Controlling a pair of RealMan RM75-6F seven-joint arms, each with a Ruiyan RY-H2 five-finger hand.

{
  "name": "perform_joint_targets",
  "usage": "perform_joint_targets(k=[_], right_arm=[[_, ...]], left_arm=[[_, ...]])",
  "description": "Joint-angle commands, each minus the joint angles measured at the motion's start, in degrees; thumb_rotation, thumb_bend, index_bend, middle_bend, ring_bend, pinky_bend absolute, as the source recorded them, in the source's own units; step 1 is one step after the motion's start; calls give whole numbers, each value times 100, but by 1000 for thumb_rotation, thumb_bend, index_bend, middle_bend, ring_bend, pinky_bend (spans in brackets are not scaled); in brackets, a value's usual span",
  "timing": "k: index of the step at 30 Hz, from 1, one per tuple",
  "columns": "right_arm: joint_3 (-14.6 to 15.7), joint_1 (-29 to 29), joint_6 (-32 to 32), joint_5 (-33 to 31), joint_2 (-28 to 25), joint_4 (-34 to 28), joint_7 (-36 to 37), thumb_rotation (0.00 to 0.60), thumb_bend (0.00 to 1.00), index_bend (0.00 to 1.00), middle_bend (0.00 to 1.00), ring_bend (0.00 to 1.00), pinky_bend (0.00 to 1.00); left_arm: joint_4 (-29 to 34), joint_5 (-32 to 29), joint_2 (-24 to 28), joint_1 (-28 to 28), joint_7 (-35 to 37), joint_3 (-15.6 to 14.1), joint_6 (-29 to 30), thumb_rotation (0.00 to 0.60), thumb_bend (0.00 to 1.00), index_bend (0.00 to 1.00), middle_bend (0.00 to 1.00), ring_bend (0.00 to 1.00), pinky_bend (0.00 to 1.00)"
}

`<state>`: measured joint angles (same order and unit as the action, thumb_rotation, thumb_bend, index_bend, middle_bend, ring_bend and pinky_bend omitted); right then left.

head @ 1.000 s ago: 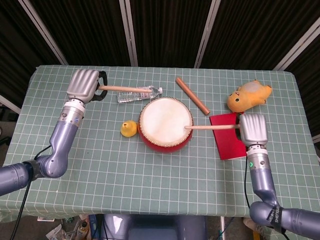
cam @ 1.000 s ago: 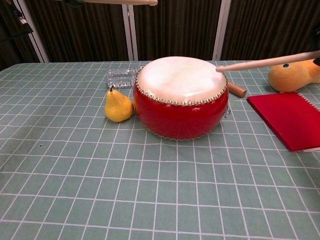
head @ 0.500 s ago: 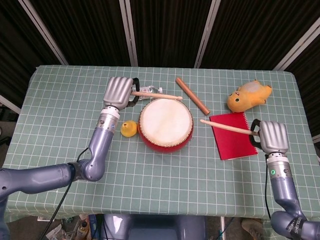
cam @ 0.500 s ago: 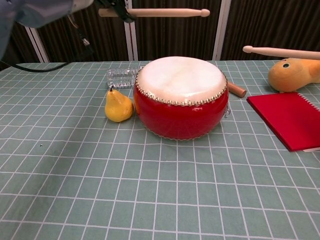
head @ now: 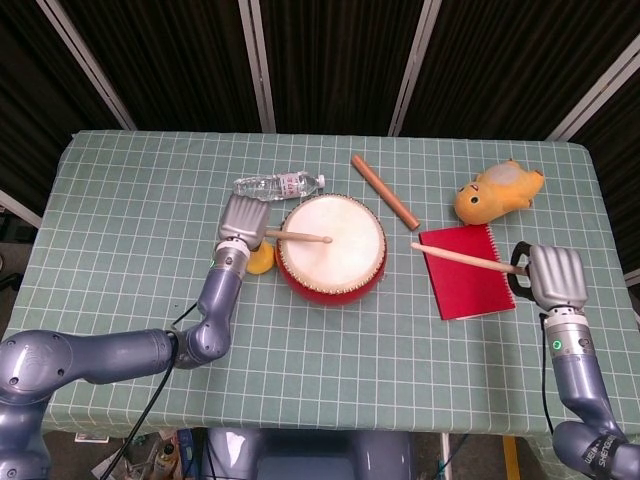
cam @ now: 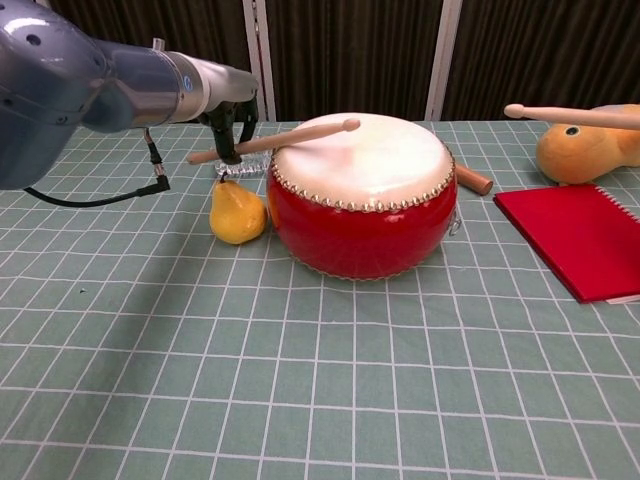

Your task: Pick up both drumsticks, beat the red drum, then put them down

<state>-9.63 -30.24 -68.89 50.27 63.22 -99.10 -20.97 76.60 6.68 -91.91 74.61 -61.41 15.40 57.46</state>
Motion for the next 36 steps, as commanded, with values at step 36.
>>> perform_joint_targets(k=[36], right_arm=[[1218, 950, 177, 1490, -198, -380, -363, 600, 695, 937, 1000, 1000, 1000]], left_arm=[[3726, 2812, 1198, -2339, 2234, -1235, 1764, 600, 550, 771, 1000, 1000, 1000]])
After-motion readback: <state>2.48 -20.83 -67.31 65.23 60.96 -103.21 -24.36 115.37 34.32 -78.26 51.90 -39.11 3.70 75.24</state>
